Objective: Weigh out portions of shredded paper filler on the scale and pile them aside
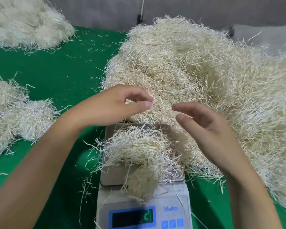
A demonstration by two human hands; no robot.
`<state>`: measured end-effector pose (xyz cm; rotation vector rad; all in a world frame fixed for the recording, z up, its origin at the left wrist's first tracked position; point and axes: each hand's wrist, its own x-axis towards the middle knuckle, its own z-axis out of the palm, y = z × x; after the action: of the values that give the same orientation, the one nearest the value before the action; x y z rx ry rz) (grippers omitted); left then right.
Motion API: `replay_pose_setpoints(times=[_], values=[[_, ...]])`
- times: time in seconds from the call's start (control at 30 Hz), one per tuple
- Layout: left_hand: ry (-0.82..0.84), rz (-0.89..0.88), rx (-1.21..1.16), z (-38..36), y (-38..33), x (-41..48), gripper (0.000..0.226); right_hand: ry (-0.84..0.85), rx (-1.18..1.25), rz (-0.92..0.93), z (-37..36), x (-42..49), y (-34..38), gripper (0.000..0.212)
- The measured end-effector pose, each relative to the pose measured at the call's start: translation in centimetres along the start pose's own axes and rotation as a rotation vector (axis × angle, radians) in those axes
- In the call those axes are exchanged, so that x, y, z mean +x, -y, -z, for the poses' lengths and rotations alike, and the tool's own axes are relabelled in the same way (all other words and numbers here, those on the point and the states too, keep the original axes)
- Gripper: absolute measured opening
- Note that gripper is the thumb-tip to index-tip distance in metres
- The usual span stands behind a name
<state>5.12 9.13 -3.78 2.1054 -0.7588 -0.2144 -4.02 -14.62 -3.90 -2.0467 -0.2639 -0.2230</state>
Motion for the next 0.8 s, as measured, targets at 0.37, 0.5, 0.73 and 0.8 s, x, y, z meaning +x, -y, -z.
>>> replay_pose_setpoints(times=[0.37, 0.5, 0.73, 0.8], values=[[-0.119, 0.029, -0.152, -0.3, 1.2, 2.3, 0.020, 0.011, -0.003, -0.055, -1.2, 2.6, 0.6, 0.019], [-0.087, 0.025, -0.128, -0.9, 1.4, 2.6, 0.016, -0.016, -0.035, -0.078, -1.0, 3.2, 0.3, 0.018], [-0.205, 0.052, 0.110, -0.5, 2.8, 2.7, 0.020, -0.003, -0.601, -0.201, 1.6, 8.6, -2.4, 0.042], [-0.194, 0.069, 0.129, -0.4, 3.1, 2.7, 0.020, 0.203, -0.748, -0.270, 1.8, 10.3, -3.1, 0.070]])
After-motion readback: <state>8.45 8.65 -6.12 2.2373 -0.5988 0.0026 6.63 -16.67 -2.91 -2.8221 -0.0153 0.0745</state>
